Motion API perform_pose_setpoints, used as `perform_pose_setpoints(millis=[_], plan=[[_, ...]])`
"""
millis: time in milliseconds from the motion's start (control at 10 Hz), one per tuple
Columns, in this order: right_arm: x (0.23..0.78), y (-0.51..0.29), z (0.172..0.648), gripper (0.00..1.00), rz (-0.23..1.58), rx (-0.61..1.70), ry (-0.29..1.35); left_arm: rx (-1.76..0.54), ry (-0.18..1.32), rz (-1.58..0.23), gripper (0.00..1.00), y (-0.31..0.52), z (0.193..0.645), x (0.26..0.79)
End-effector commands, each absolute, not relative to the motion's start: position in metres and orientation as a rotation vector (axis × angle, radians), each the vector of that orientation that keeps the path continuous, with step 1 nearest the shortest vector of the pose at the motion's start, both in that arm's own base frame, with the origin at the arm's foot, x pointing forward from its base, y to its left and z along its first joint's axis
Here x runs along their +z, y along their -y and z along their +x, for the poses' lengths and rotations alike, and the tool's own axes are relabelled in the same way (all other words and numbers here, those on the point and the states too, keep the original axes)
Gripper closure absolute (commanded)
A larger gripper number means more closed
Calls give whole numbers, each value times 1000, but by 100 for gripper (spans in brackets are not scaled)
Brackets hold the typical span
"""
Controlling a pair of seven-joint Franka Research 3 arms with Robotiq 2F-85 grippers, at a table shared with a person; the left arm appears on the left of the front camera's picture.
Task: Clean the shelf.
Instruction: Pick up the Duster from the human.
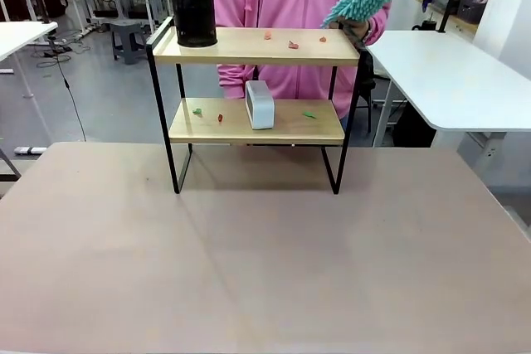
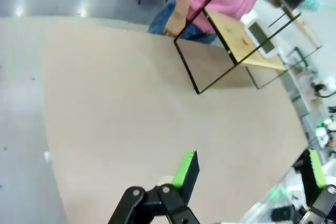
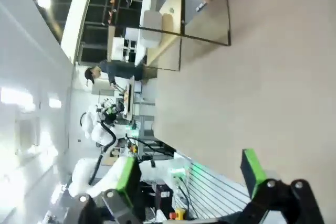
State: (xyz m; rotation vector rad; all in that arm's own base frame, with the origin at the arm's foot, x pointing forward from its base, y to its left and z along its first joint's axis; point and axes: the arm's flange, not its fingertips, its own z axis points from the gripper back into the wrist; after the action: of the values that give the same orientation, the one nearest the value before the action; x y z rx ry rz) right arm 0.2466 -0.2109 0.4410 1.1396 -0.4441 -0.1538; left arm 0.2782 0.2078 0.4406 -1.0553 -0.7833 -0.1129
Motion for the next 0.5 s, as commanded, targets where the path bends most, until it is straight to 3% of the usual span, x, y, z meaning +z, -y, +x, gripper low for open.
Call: perform_pose_setpoints(millis=[0,400], plan=[[490,179,244,0,1045,19,446,-292,762,-965,0,-173,278,480],[490,179,244,0,1045,19,446,-292,762,-965,0,-173,278,480]])
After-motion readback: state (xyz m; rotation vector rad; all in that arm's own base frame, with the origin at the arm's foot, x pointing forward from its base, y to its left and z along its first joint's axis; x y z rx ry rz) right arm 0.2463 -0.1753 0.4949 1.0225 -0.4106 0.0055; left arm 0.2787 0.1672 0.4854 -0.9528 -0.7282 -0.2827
